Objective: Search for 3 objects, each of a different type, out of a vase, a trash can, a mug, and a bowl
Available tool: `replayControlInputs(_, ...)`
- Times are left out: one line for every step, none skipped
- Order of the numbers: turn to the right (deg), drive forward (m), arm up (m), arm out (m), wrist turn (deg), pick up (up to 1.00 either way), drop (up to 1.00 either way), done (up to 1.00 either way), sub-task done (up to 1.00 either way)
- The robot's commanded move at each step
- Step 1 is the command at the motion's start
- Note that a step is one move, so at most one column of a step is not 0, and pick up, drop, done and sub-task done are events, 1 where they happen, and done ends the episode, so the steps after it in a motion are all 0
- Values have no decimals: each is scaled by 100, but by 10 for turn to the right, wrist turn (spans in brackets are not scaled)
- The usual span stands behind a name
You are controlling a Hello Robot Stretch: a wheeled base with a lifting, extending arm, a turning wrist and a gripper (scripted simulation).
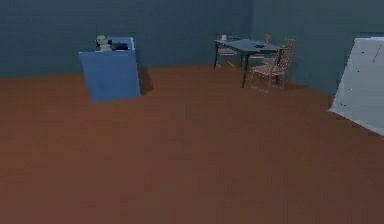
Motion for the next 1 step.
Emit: replayControlInputs(0, 40, 0, 0, 0, 0, 0, 0, 0)
